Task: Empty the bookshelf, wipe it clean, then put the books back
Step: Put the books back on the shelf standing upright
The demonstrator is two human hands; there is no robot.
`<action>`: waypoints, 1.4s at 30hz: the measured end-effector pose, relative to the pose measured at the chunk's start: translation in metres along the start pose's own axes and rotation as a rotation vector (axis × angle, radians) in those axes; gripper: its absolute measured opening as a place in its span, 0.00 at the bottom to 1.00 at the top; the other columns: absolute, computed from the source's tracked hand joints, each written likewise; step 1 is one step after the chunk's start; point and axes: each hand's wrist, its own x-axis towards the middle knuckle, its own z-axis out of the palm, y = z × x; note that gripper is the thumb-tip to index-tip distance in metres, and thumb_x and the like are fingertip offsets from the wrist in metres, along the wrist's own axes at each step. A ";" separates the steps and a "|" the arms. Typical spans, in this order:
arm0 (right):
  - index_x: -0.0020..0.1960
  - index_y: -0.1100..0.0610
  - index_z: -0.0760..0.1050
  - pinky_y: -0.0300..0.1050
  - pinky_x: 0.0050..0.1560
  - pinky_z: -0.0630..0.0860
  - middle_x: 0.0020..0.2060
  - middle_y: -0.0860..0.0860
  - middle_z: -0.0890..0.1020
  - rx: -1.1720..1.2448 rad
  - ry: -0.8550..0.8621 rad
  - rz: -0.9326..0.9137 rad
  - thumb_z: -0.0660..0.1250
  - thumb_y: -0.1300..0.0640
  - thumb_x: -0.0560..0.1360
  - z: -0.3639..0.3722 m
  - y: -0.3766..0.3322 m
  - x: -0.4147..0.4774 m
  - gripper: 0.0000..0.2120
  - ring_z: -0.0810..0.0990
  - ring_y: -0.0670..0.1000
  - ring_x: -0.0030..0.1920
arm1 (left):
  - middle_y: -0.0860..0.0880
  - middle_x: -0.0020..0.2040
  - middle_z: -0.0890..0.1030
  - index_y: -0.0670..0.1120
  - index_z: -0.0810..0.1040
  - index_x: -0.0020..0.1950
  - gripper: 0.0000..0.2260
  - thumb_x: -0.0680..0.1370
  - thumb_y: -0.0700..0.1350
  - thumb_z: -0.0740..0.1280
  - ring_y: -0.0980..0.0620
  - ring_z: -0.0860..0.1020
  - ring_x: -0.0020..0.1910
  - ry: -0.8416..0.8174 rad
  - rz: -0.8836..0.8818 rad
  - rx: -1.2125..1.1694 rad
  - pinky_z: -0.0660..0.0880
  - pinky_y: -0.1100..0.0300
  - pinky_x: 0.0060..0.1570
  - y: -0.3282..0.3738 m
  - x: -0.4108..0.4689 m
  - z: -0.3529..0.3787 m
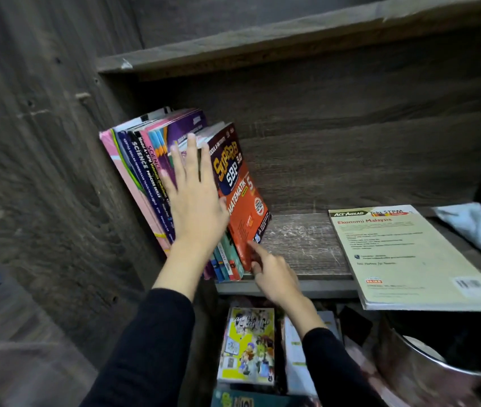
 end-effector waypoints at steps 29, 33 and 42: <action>0.68 0.63 0.63 0.50 0.62 0.66 0.66 0.58 0.71 -0.259 0.422 0.845 0.62 0.45 0.77 -0.160 0.165 -0.081 0.28 0.67 0.59 0.66 | 0.39 0.52 0.80 0.38 0.77 0.53 0.23 0.77 0.58 0.64 0.41 0.78 0.52 -0.919 -0.248 -0.543 0.70 0.57 0.41 0.180 -0.093 0.098; 0.68 0.63 0.63 0.50 0.61 0.67 0.67 0.58 0.69 -0.266 0.429 0.877 0.65 0.46 0.75 -0.162 0.160 -0.081 0.29 0.66 0.59 0.66 | 0.34 0.50 0.81 0.42 0.67 0.32 0.22 0.75 0.57 0.68 0.38 0.79 0.49 -0.965 -0.290 -0.636 0.74 0.54 0.43 0.174 -0.090 0.105; 0.67 0.59 0.69 0.49 0.58 0.71 0.65 0.57 0.71 -0.189 0.341 0.929 0.72 0.47 0.72 -0.168 0.143 -0.086 0.29 0.68 0.58 0.66 | 0.33 0.52 0.80 0.37 0.75 0.43 0.19 0.76 0.54 0.68 0.37 0.80 0.50 -1.049 -0.397 -0.741 0.78 0.51 0.48 0.157 -0.091 0.124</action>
